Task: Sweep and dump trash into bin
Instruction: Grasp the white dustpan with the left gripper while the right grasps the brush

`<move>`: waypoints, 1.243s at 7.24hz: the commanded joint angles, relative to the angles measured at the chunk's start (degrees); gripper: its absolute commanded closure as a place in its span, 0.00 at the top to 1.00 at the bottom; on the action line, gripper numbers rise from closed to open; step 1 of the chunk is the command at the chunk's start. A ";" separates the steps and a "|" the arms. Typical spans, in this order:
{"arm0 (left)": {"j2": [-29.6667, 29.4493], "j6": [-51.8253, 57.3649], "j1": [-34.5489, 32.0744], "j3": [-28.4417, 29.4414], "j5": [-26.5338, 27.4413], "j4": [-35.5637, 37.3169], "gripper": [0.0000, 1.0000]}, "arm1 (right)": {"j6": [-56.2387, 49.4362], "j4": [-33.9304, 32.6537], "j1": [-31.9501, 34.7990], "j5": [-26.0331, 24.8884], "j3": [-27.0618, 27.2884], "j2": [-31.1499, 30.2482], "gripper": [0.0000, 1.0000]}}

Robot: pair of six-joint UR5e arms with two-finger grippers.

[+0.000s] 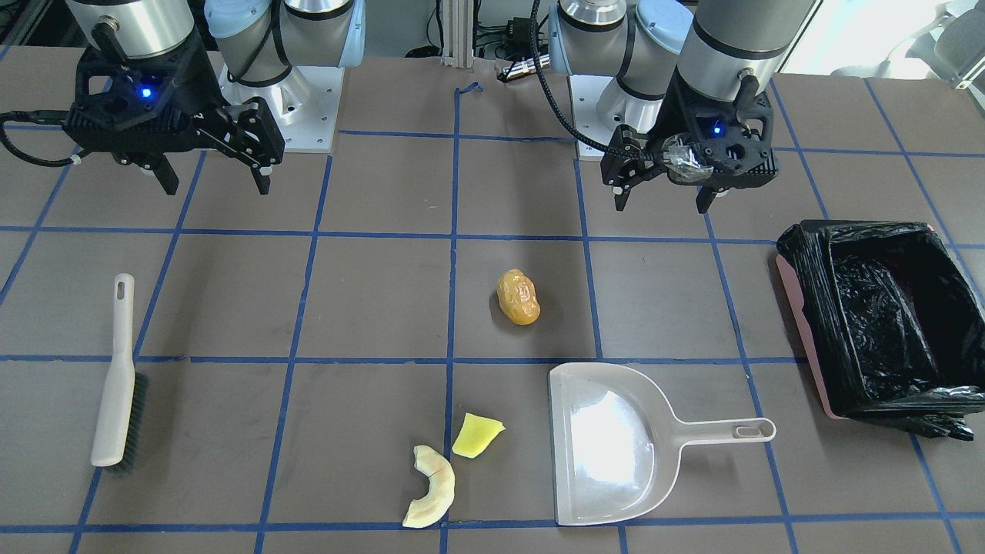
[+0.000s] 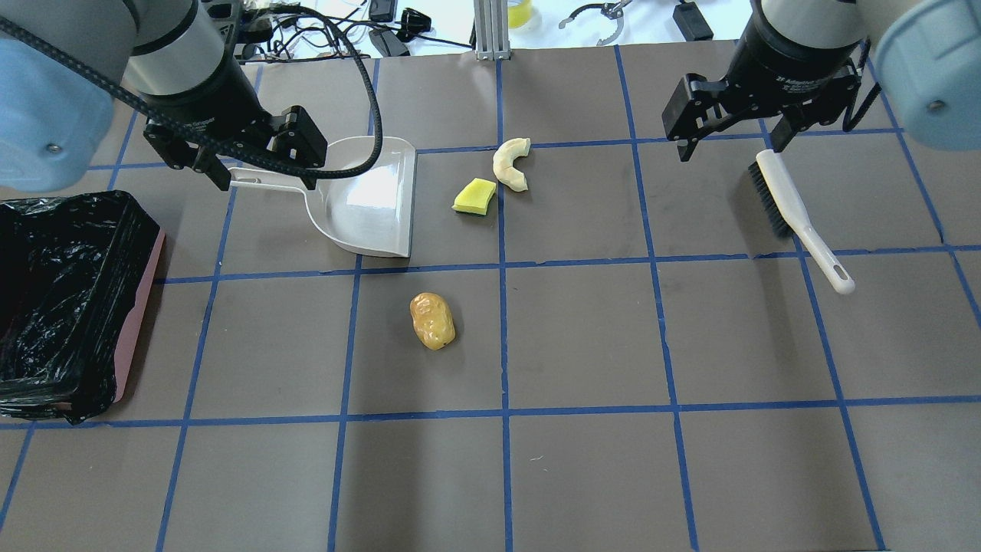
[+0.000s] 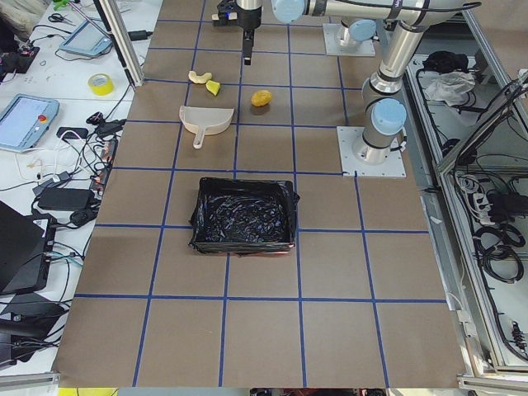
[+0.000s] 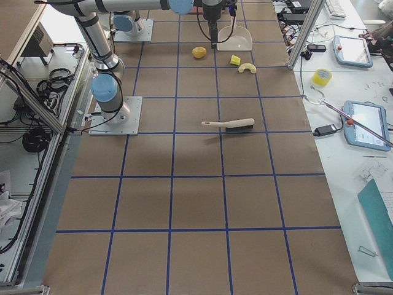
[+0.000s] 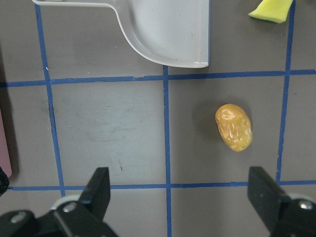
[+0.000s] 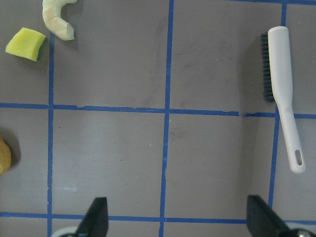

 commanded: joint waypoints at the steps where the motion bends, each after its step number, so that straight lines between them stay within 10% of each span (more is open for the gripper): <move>1: 0.07 0.07 0.02 -0.03 -0.13 -0.04 1.00 | -0.09 -0.03 0.17 -0.46 0.71 0.28 1.00; 6: -4.39 3.22 4.58 -1.96 -0.48 7.31 1.00 | -20.60 -10.20 -16.84 -0.56 8.07 4.67 1.00; 9: -12.29 14.70 4.94 -3.03 -0.13 15.08 1.00 | -34.52 -28.02 -26.26 0.50 20.62 8.01 1.00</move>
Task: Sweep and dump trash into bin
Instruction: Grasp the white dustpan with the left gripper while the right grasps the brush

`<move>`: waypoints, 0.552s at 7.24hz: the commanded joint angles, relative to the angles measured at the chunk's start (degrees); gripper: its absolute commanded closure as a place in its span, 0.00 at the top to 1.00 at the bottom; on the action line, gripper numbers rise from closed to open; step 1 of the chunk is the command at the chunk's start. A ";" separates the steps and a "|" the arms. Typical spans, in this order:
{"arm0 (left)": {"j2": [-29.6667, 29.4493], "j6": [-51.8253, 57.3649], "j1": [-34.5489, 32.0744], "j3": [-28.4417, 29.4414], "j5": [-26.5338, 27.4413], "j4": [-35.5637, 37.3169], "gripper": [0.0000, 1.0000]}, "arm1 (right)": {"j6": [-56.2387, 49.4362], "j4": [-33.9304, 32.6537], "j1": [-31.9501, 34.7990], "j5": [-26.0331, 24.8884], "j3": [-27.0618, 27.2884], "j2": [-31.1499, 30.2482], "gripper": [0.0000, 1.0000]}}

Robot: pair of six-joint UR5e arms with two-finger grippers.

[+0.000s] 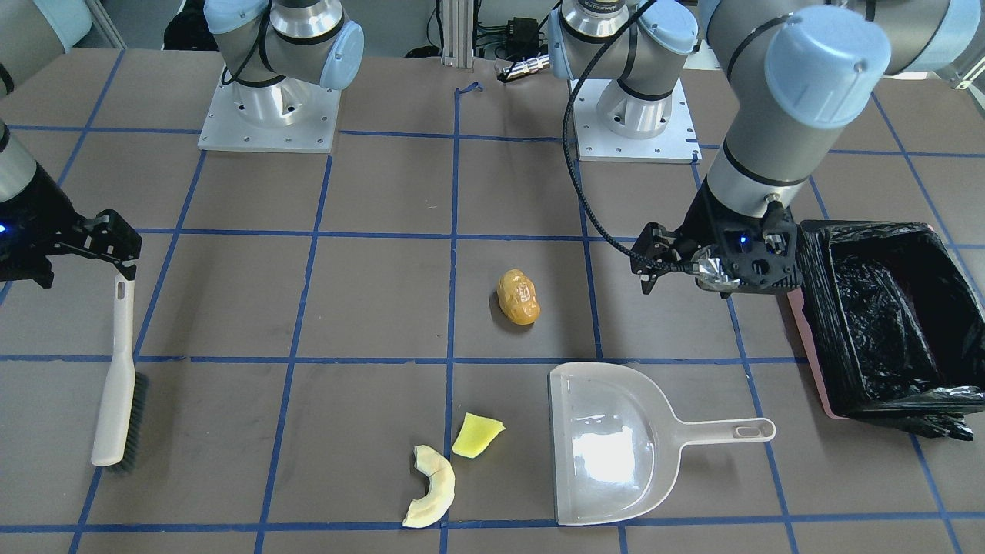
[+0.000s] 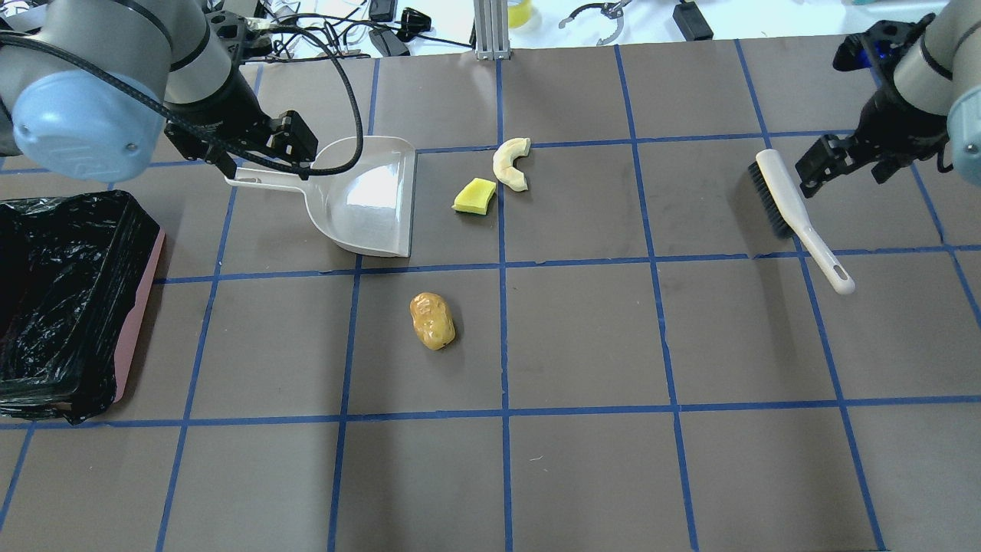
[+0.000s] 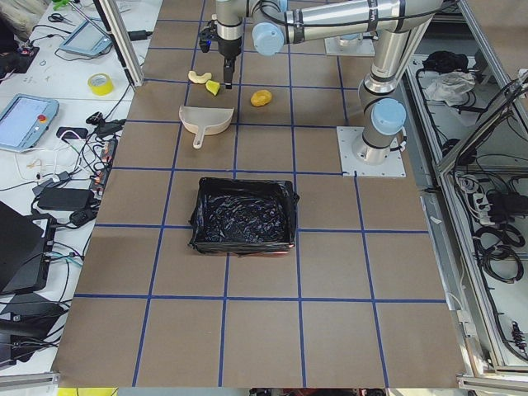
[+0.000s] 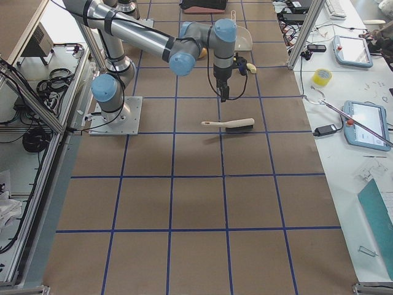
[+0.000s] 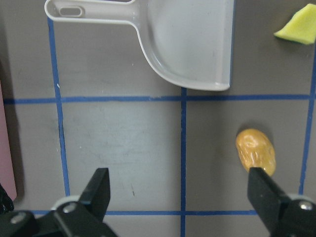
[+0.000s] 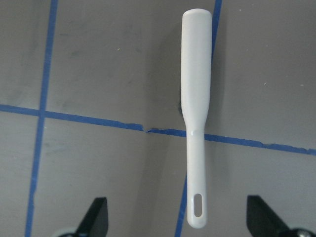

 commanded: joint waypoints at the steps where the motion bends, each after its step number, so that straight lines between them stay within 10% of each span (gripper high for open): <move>1: -5.19 14.66 0.28 0.17 0.20 2.41 1.00 | -6.27 -13.18 -4.34 0.25 9.43 1.60 1.00; 4: -11.00 41.09 2.91 0.78 -0.15 8.57 1.00 | -6.82 -15.70 -5.32 0.34 12.63 3.36 0.92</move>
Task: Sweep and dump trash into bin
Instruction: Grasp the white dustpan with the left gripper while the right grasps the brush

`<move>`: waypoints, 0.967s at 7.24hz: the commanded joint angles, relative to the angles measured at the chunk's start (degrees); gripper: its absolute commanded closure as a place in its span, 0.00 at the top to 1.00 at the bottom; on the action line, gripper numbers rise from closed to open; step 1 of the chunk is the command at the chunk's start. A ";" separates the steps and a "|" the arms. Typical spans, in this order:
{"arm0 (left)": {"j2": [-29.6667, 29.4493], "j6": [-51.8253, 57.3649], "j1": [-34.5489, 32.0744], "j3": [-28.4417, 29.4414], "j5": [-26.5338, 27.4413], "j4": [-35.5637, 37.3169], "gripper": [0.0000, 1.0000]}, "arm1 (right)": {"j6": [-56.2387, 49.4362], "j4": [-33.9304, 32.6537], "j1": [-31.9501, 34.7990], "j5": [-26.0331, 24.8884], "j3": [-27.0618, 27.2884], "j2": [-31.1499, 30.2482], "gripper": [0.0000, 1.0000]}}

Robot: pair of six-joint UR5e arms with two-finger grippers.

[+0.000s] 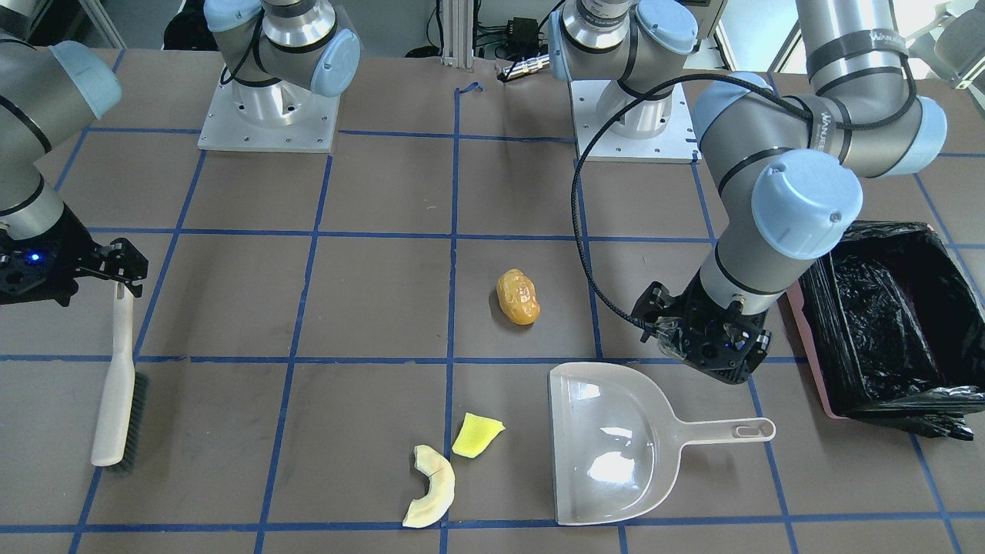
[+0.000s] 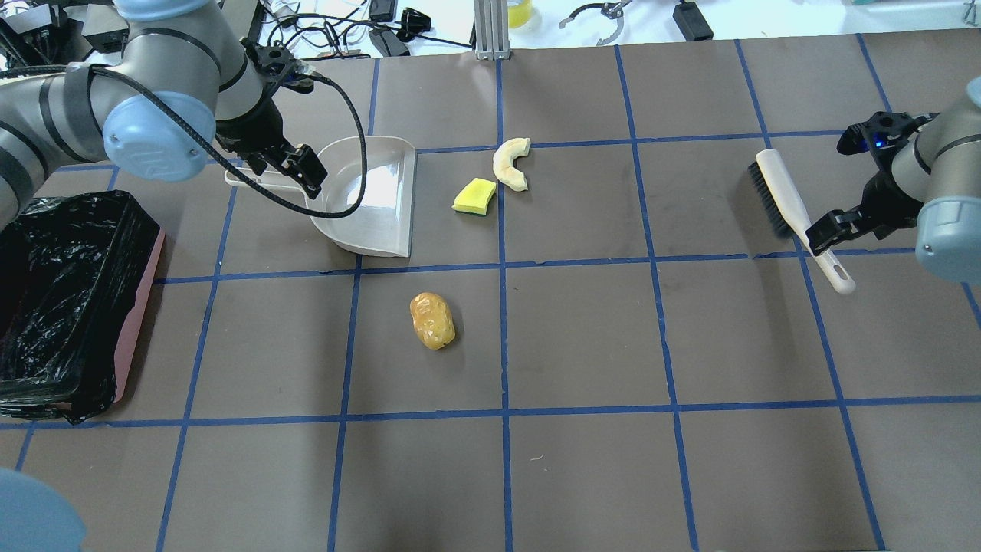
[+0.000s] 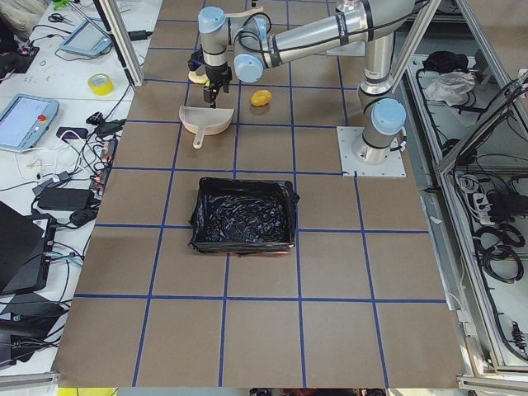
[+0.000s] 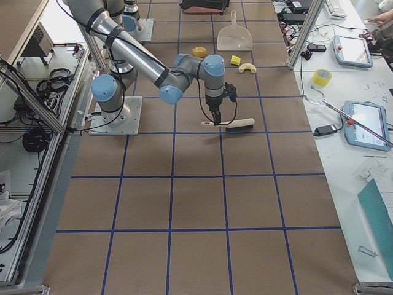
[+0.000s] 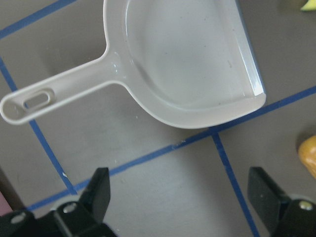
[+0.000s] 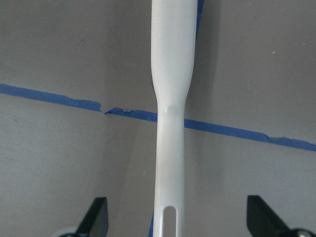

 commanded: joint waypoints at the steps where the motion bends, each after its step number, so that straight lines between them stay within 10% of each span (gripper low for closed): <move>1: -2.98 25.08 2.54 1.00 0.27 1.63 1.00 | -0.93 -1.64 -0.34 0.24 0.92 1.67 0.92; 7: -11.07 65.19 5.44 1.27 0.72 15.77 1.00 | -6.38 -5.07 -0.43 0.42 0.92 5.20 0.79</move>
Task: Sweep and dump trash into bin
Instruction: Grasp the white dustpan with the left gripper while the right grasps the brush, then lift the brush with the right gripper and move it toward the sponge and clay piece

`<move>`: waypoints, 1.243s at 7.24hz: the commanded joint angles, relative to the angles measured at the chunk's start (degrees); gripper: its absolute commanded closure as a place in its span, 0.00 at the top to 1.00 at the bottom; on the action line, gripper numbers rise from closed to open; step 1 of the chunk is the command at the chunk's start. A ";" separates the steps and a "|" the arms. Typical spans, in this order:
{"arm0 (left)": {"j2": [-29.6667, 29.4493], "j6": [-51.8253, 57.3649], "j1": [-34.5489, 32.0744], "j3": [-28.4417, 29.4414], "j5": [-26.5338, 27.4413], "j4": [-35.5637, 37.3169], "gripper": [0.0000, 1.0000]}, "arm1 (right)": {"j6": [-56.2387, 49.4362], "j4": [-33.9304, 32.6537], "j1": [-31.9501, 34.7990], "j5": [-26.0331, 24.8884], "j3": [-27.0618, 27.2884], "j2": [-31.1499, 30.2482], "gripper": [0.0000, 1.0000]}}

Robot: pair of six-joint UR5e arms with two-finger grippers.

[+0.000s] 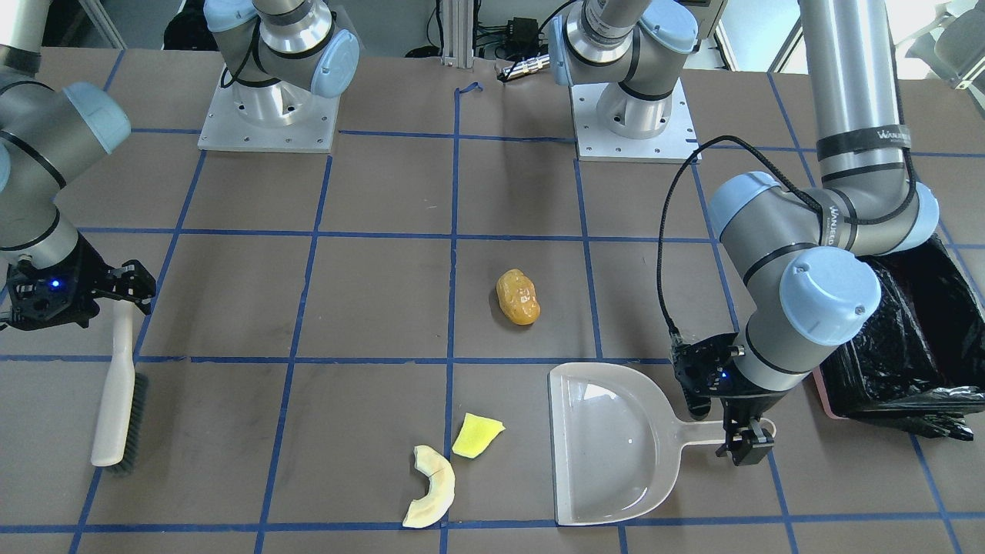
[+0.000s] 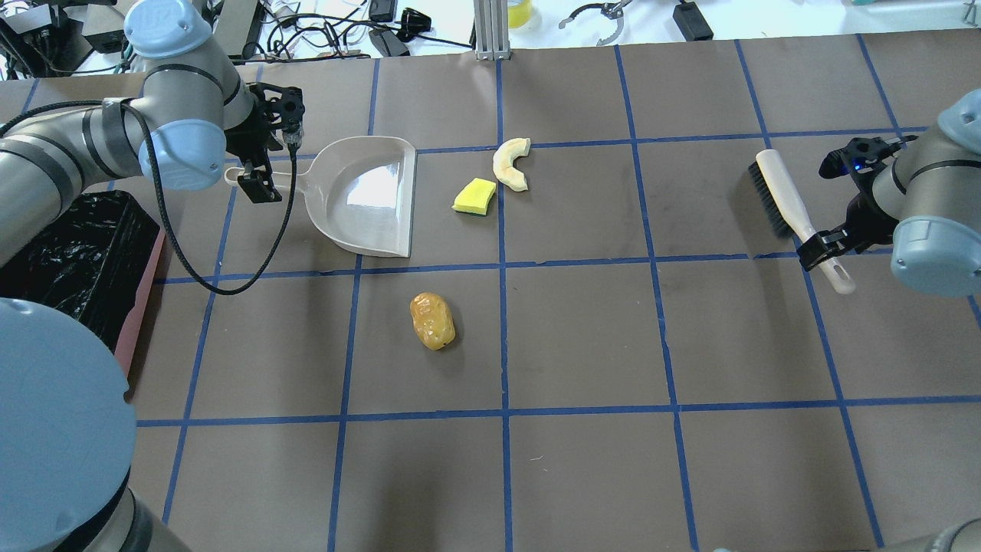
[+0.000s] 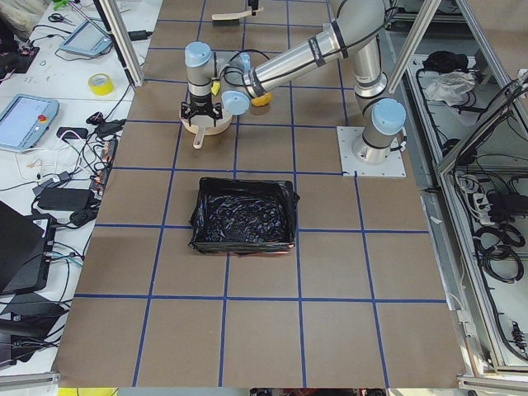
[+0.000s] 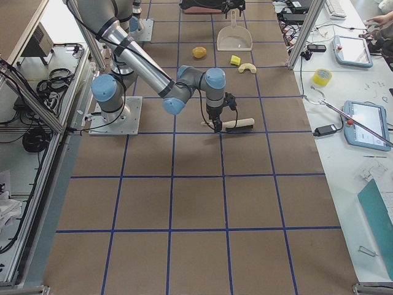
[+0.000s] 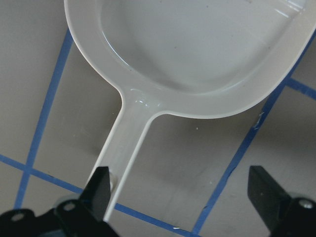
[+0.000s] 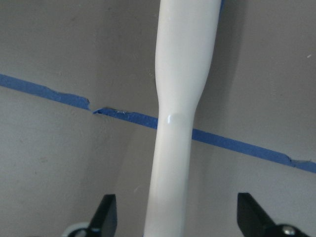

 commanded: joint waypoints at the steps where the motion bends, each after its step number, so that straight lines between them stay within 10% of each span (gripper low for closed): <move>1: -2.41 5.78 2.39 -0.58 -0.36 1.97 1.00 | -0.44 0.00 -0.02 0.03 0.04 0.04 0.64; 5: -2.59 5.17 3.02 -1.03 -0.45 1.97 0.88 | -0.44 0.52 -0.02 1.79 0.04 1.62 0.44; 7: -2.16 5.35 3.02 -0.77 -0.19 2.23 0.14 | -0.27 0.52 -0.02 1.35 -0.14 1.45 0.32; 9: -2.15 5.35 3.02 -0.85 -0.09 3.90 0.00 | 0.08 0.52 -0.02 1.44 -0.31 1.01 0.12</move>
